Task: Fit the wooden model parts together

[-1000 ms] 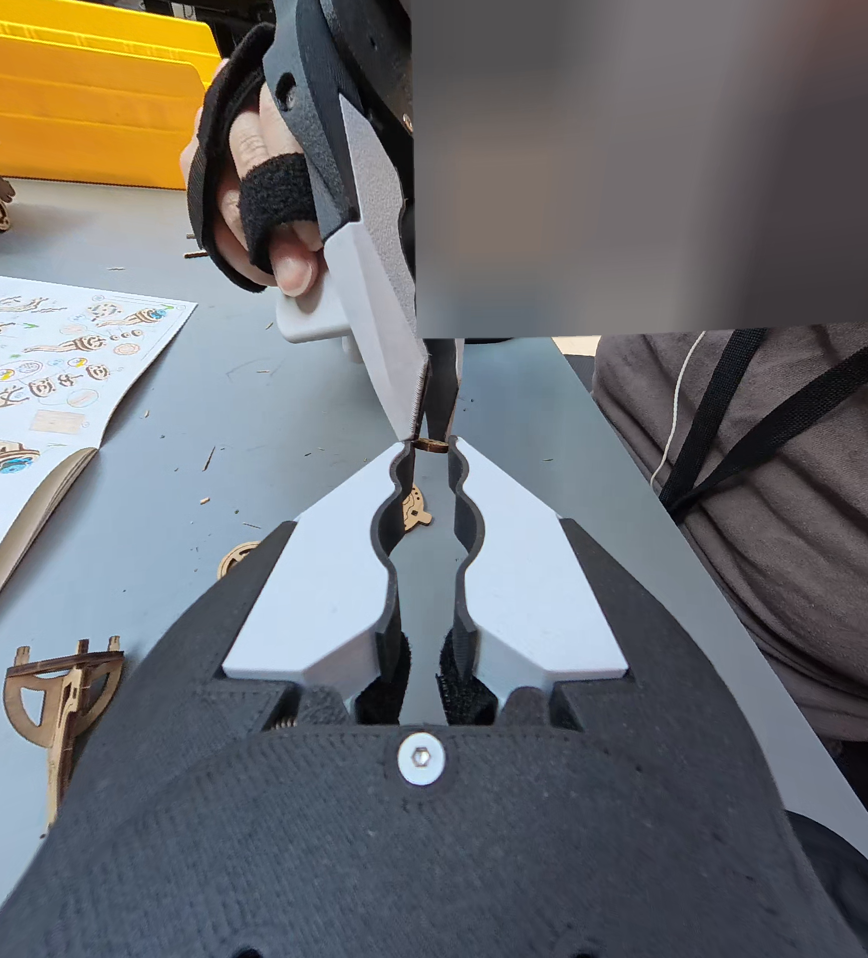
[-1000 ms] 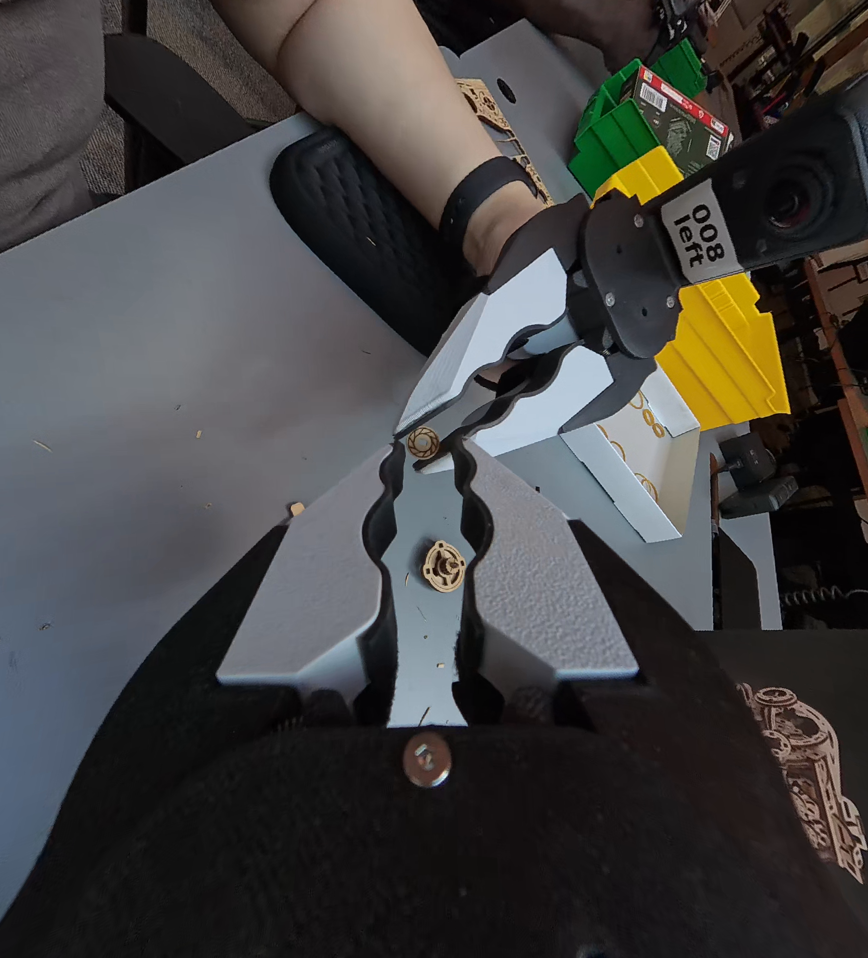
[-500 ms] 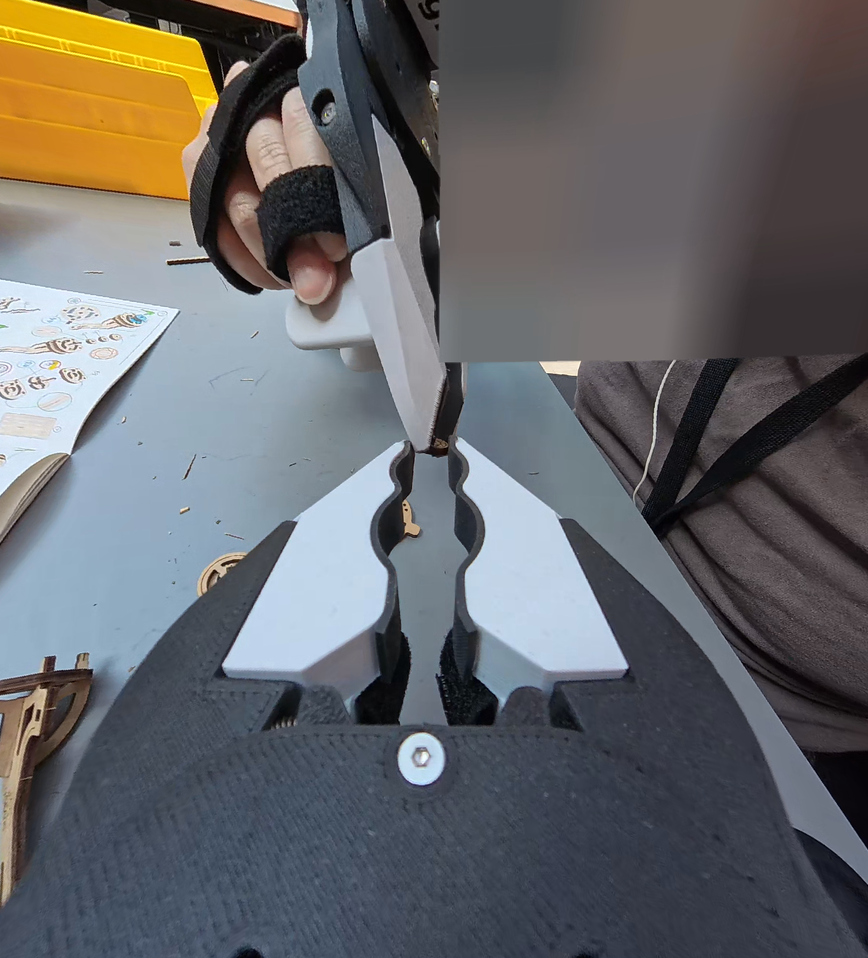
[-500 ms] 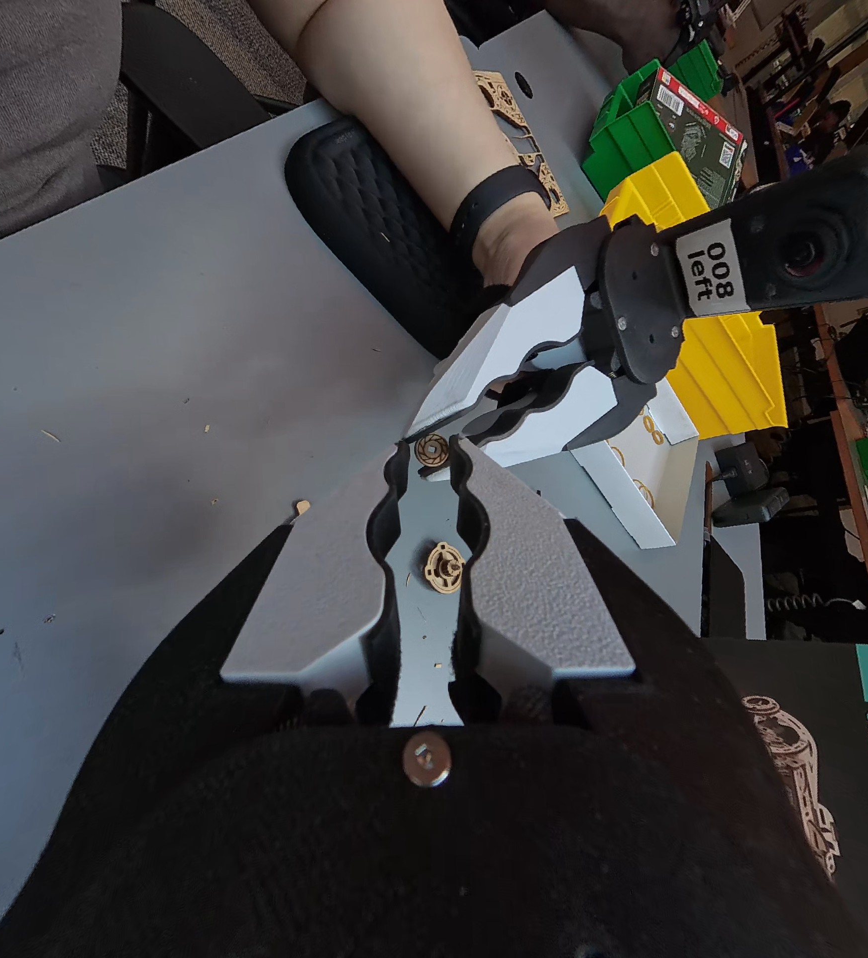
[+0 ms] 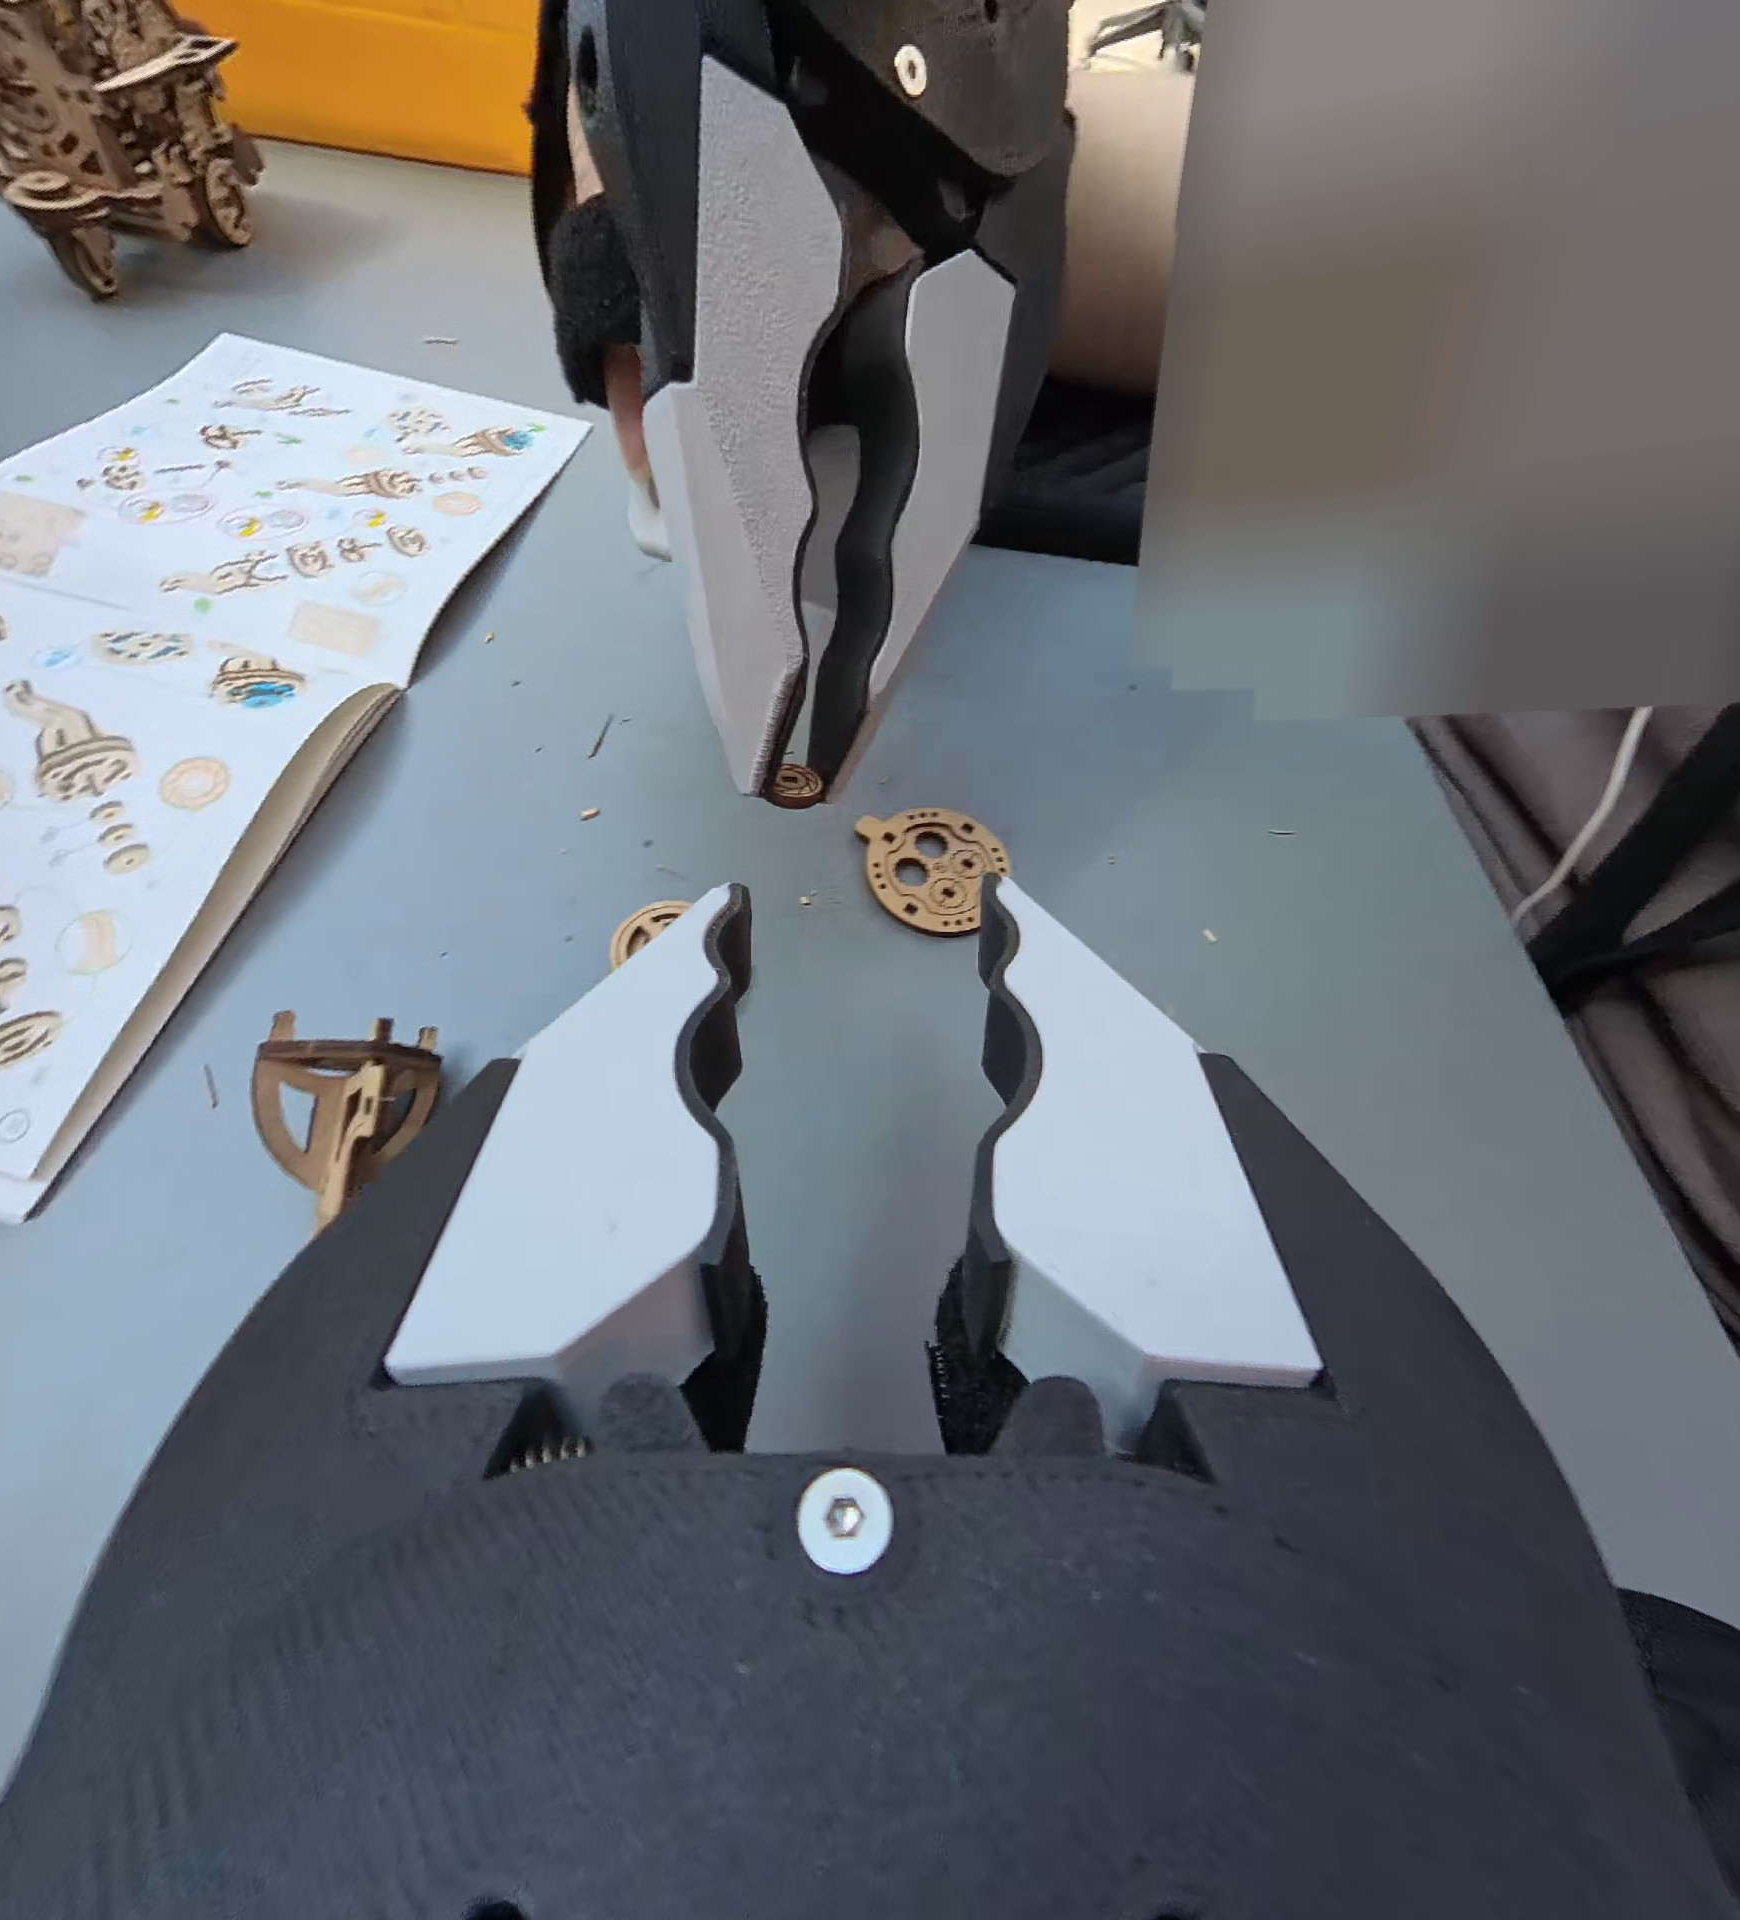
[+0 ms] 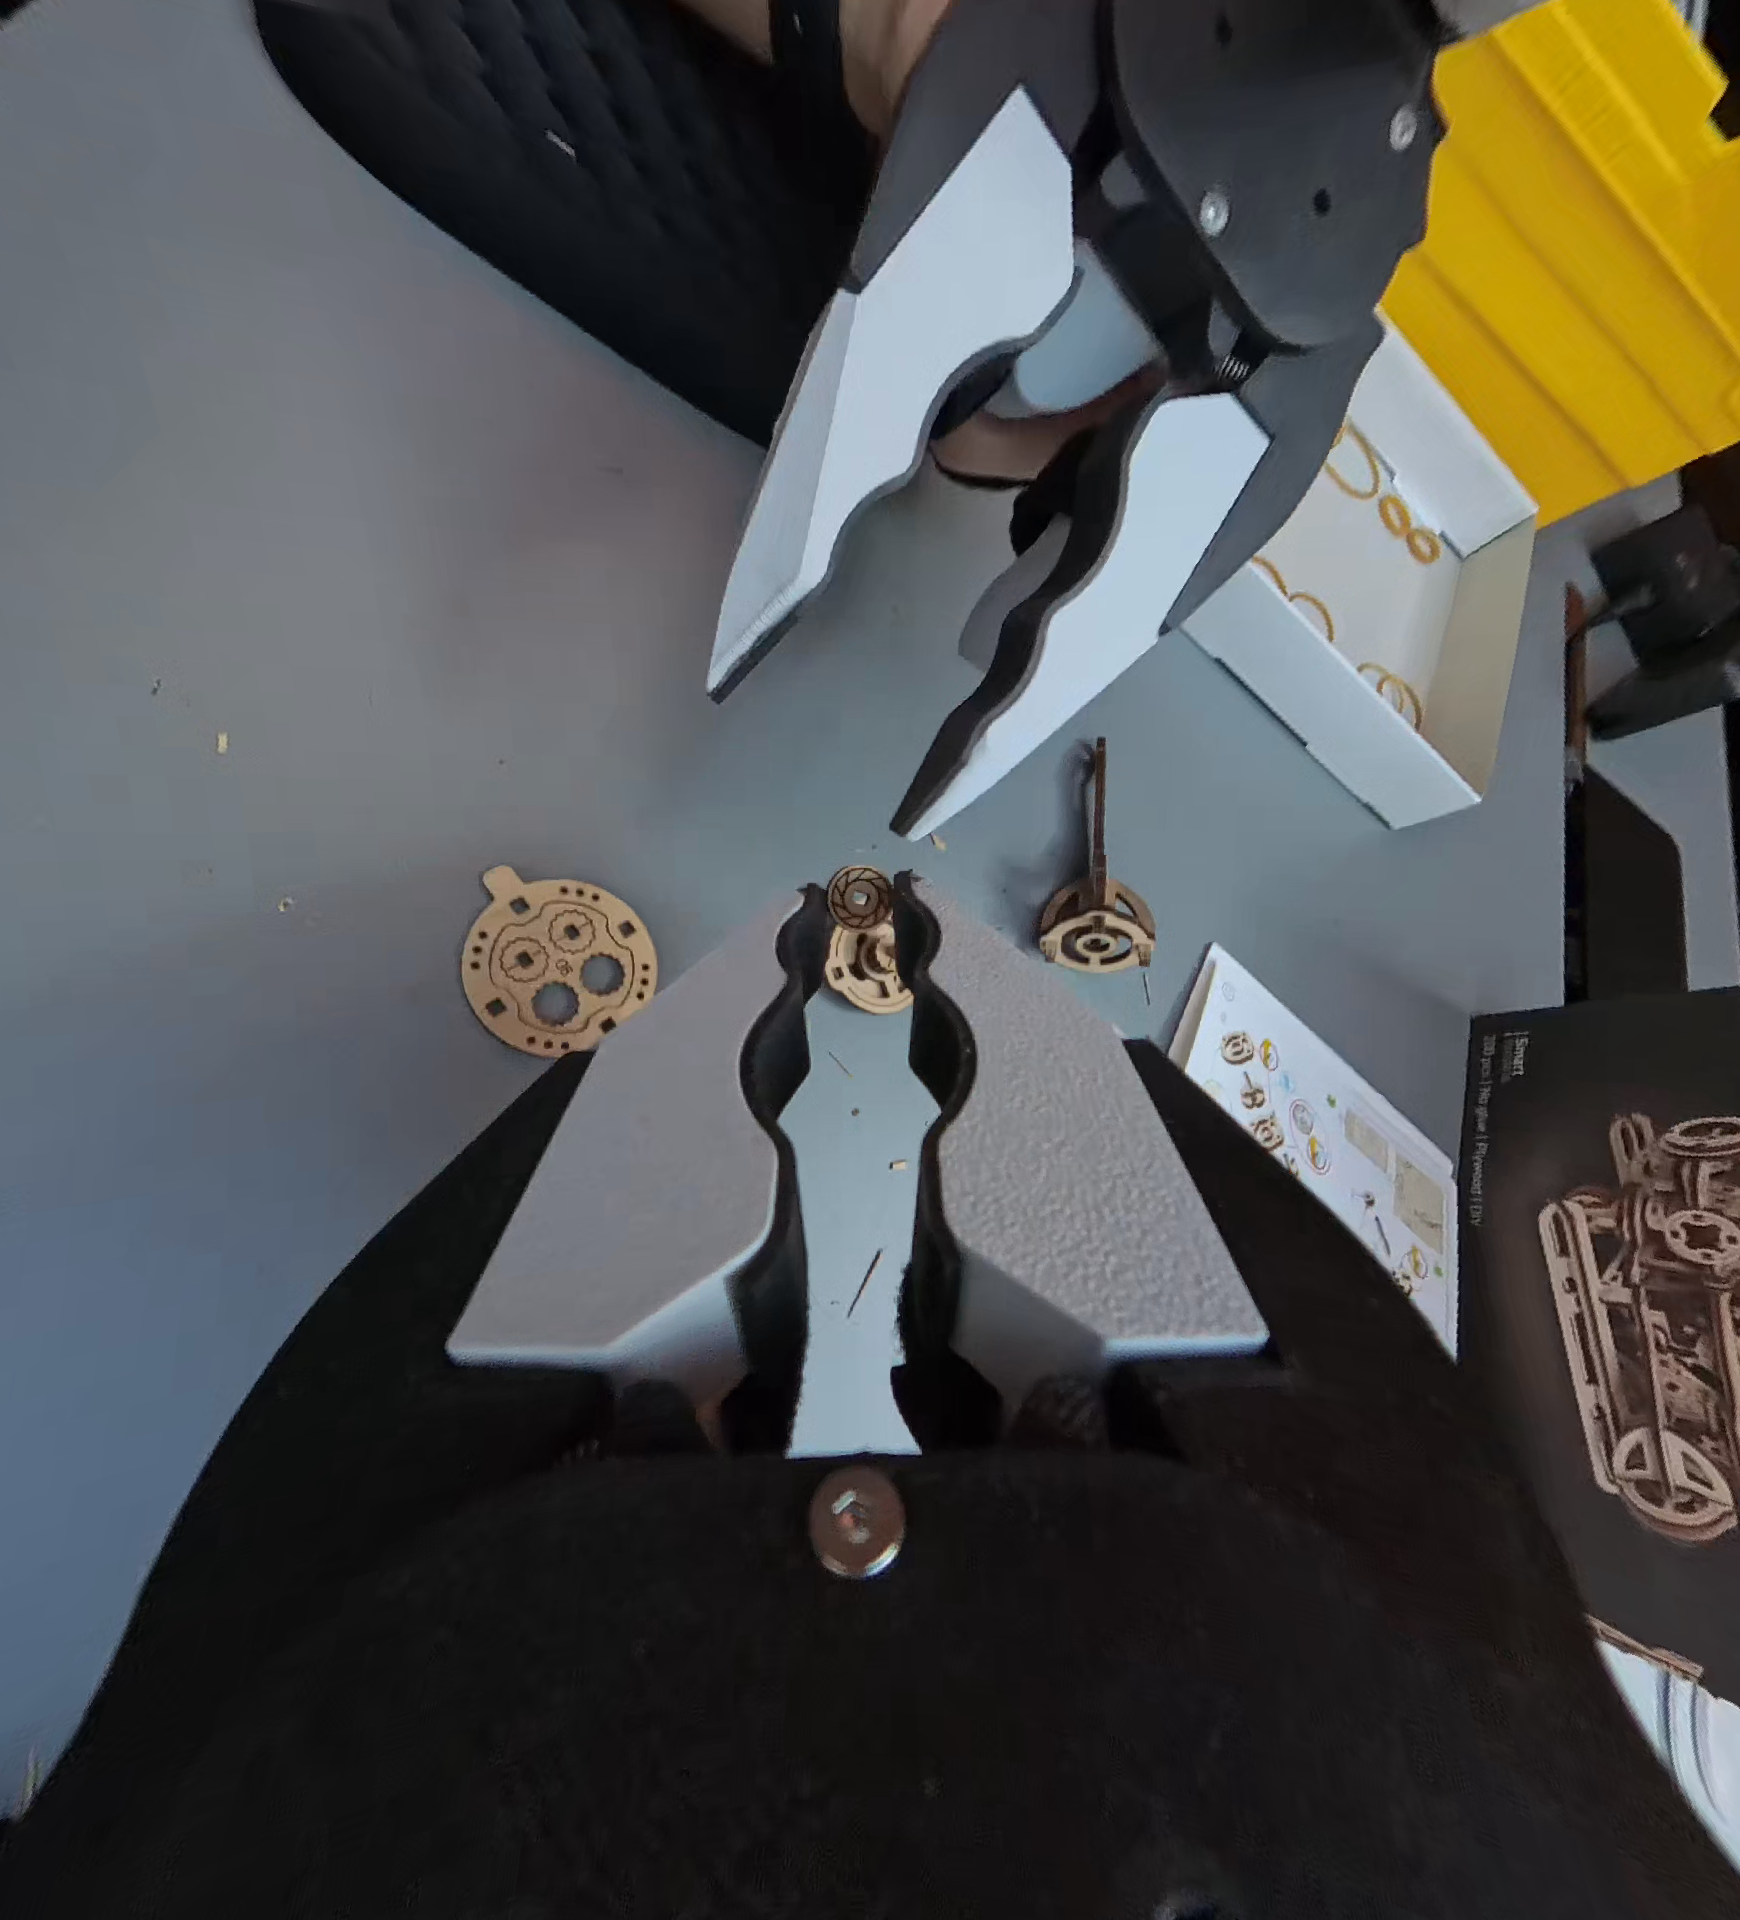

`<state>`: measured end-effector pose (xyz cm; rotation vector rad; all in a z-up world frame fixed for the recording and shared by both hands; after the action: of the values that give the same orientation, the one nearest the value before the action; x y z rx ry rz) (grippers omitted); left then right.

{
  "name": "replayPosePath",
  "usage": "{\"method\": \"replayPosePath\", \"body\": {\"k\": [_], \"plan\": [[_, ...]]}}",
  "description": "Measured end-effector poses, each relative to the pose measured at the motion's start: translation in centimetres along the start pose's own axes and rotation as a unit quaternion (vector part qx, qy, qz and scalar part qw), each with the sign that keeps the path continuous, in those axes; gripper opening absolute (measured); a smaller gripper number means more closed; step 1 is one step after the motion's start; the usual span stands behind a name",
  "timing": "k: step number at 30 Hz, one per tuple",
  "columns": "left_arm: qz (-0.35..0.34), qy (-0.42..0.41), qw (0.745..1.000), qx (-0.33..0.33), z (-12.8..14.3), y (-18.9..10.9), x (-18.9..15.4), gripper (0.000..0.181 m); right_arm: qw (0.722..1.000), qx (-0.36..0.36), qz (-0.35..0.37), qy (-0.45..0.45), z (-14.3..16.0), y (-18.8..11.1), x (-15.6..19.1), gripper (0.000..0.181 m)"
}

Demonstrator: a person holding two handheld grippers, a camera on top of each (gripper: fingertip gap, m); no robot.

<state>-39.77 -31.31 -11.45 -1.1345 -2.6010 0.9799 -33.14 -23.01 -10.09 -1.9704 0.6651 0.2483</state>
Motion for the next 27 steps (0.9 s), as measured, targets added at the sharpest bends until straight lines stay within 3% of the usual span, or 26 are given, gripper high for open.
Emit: {"method": "replayPosePath", "body": {"k": [2, 9, 13, 21, 27], "plan": [[-0.043, -0.016, 0.999, 0.026, 0.4, 0.4, 1.0, 0.053, 0.999, 0.027, -0.034, 0.018, 0.7, 0.5, -0.7, 0.012], [-0.162, -0.011, 0.981, 0.103, 1.5, 2.5, 3.4, 0.049, 0.99, 0.095, -0.104, 0.012, 1.5, 2.7, -2.5, 0.012], [-0.123, -0.01, 0.986, 0.108, 1.6, 3.3, 3.3, 0.045, 0.986, 0.098, -0.131, 0.025, 1.7, 3.8, -2.5, 0.012], [-0.123, 0.006, 0.985, 0.117, 1.8, 3.7, 3.6, 0.028, 0.985, 0.089, -0.144, 0.037, 1.8, 4.1, -2.5, 0.012], [-0.121, 0.015, 0.986, 0.117, 1.8, 3.8, 3.6, 0.028, 0.984, 0.095, -0.145, 0.038, 1.7, 4.1, -2.4, 0.012]]}}
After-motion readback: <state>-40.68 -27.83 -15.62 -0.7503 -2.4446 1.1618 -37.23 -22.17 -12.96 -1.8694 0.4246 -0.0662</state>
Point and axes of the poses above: each gripper's, where its closed fingertips meet, y out along the fingers, z out of its underside, x = y × z across the jaws, the point moved 6 cm from there along -y, back along the fingers, and after that the axes turned 12 degrees about x, right-handed, at the moved point
